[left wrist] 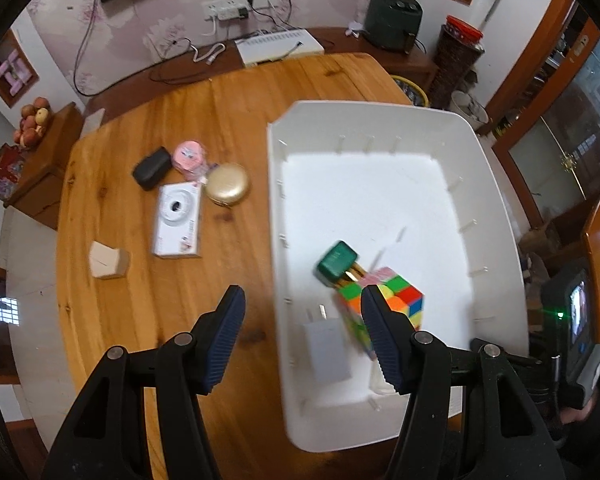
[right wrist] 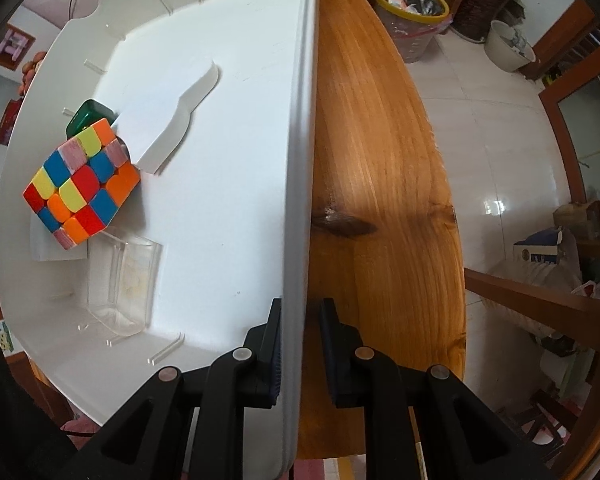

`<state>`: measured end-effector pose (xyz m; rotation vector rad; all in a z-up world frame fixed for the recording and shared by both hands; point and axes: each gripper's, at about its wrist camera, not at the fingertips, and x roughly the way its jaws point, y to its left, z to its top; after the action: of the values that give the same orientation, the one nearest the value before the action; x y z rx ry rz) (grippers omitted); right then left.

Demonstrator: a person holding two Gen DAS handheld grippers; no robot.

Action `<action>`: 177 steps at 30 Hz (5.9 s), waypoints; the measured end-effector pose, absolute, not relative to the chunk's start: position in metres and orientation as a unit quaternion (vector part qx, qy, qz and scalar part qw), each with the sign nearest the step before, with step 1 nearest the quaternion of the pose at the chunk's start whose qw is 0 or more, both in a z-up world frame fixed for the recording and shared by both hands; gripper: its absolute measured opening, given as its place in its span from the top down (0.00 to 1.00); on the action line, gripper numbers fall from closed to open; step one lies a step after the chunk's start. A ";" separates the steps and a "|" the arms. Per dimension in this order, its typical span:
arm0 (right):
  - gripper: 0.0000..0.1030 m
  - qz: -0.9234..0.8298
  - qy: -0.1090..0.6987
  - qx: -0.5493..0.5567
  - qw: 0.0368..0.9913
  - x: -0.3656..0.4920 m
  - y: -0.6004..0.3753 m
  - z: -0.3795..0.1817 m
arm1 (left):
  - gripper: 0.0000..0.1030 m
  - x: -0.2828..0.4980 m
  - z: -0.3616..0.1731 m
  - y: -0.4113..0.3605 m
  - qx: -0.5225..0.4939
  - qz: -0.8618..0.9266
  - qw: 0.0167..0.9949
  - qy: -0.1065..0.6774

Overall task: Organize rigid objects
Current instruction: 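Carry the Rubik's cube into the tray and open the left gripper, then move the left tool back over the table toward the beige card holder, then close the left gripper on the beige card holder and lift it, then carry the beige card holder into the tray and open the left gripper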

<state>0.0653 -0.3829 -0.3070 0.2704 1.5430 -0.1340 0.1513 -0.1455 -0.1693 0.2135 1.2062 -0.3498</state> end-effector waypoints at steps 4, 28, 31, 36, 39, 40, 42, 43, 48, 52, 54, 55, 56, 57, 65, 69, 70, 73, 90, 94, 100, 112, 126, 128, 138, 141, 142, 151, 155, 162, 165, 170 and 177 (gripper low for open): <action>0.84 -0.070 0.692 0.122 0.708 0.061 -0.382 -0.306 | 0.37 0.158 -0.168 -0.132 0.097 -0.157 0.808 0.559; 0.84 -0.165 0.680 0.105 0.707 0.054 -0.350 -0.293 | 0.37 0.207 -0.192 -0.019 0.068 -0.131 0.803 0.578; 0.83 -0.178 0.677 0.111 0.706 0.053 -0.350 -0.292 | 0.29 0.214 -0.202 -0.004 0.064 -0.118 0.792 0.595; 0.83 -0.196 0.667 0.118 0.709 0.049 -0.349 -0.292 | 0.29 0.230 -0.215 0.018 0.074 -0.097 0.786 0.607; 0.83 -0.206 0.660 0.128 0.711 0.046 -0.350 -0.291 | 0.29 0.240 -0.220 0.033 0.061 -0.085 0.784 0.612; 0.83 -0.208 0.658 0.130 0.712 0.045 -0.351 -0.291 | 0.28 0.243 -0.222 0.037 0.056 -0.082 0.781 0.616; 0.83 -0.209 0.658 0.130 0.712 0.045 -0.351 -0.291 | 0.28 0.250 -0.227 0.046 0.045 -0.078 0.776 0.625; 0.83 -0.210 0.658 0.132 0.712 0.045 -0.351 -0.291 | 0.28 0.253 -0.229 0.048 0.043 -0.077 0.773 0.628; 0.83 -0.216 0.653 0.139 0.712 0.043 -0.353 -0.292 | 0.28 0.269 -0.245 0.060 0.023 -0.070 0.757 0.649; 0.83 -0.221 0.651 0.145 0.712 0.041 -0.355 -0.292 | 0.28 0.277 -0.256 0.062 0.002 -0.071 0.743 0.666; 0.82 -0.224 0.649 0.148 0.712 0.040 -0.355 -0.293 | 0.28 0.278 -0.261 0.060 0.000 -0.072 0.737 0.672; 0.82 -0.225 0.649 0.149 0.711 0.040 -0.356 -0.293 | 0.28 0.279 -0.264 0.058 0.001 -0.073 0.734 0.675; 0.82 -0.226 0.649 0.149 0.711 0.039 -0.356 -0.293 | 0.28 0.280 -0.266 0.057 0.002 -0.074 0.732 0.678; 0.82 -0.227 0.649 0.149 0.711 0.039 -0.356 -0.293 | 0.28 0.281 -0.268 0.056 0.001 -0.075 0.730 0.680; 0.81 -0.231 0.648 0.150 0.710 0.039 -0.355 -0.293 | 0.28 0.291 -0.286 0.053 0.007 -0.058 0.714 0.697; 0.81 -0.228 0.650 0.146 0.710 0.039 -0.355 -0.293 | 0.28 0.294 -0.294 0.053 0.000 -0.055 0.705 0.707; 0.81 -0.228 0.651 0.145 0.709 0.039 -0.354 -0.293 | 0.29 0.294 -0.295 0.054 -0.002 -0.055 0.704 0.708; 0.81 -0.226 0.653 0.143 0.709 0.040 -0.354 -0.293 | 0.34 0.295 -0.297 0.055 -0.010 -0.048 0.700 0.713; 0.81 -0.223 0.655 0.138 0.708 0.042 -0.351 -0.292 | 0.43 0.289 -0.293 0.089 -0.041 -0.049 0.710 0.702; 0.81 -0.219 0.657 0.135 0.708 0.043 -0.350 -0.292 | 0.44 0.285 -0.281 0.091 -0.045 -0.052 0.718 0.693; 0.81 -0.210 0.662 0.128 0.708 0.044 -0.350 -0.292 | 0.85 0.278 -0.258 0.085 -0.053 -0.068 0.728 0.680; 0.82 -0.186 0.673 0.121 0.705 0.048 -0.353 -0.294 | 0.80 0.271 -0.236 0.063 -0.072 -0.033 0.739 0.669; 0.82 -0.176 0.691 0.120 0.691 0.058 -0.358 -0.298 | 0.43 0.291 -0.255 0.082 -0.119 0.009 0.722 0.681; 0.82 -0.176 0.693 0.120 0.689 0.059 -0.359 -0.299 | 0.43 0.294 -0.261 0.082 -0.119 0.013 0.718 0.686; 0.82 -0.178 0.700 0.124 0.681 0.066 -0.361 -0.302 | 0.42 0.306 -0.287 0.086 -0.140 0.022 0.693 0.707; 0.82 -0.180 0.700 0.128 0.679 0.068 -0.363 -0.303 | 0.42 0.309 -0.292 0.087 -0.151 0.021 0.686 0.711; 0.82 -0.180 0.701 0.129 0.678 0.068 -0.363 -0.303 | 0.42 0.309 -0.294 0.087 -0.155 0.020 0.684 0.712; 0.82 -0.184 0.700 0.135 0.677 0.067 -0.367 -0.306 | 0.56 0.314 -0.301 0.083 -0.164 0.012 0.675 0.720; 0.82 -0.184 0.700 0.136 0.677 0.066 -0.369 -0.307 | 0.56 0.314 -0.299 0.082 -0.159 0.007 0.677 0.719; 0.82 -0.178 0.701 0.130 0.678 0.065 -0.367 -0.309 | 0.57 0.310 -0.287 0.076 -0.145 -0.010 0.689 0.710; 0.82 -0.176 0.701 0.126 0.680 0.065 -0.364 -0.309 | 0.57 0.305 -0.275 0.073 -0.140 -0.025 0.699 0.701; 0.82 -0.168 0.700 0.117 0.684 0.065 -0.361 -0.308 | 0.57 0.293 -0.250 0.067 -0.131 -0.040 0.717 0.684; 0.83 -0.147 0.699 0.112 0.691 0.064 -0.358 -0.306 | 0.57 0.271 -0.207 0.051 -0.123 -0.063 0.742 0.656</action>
<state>0.0639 -0.3578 -0.3058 0.2493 1.5615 -0.3295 0.2712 0.0505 -0.2069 -0.2685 1.4379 -0.1391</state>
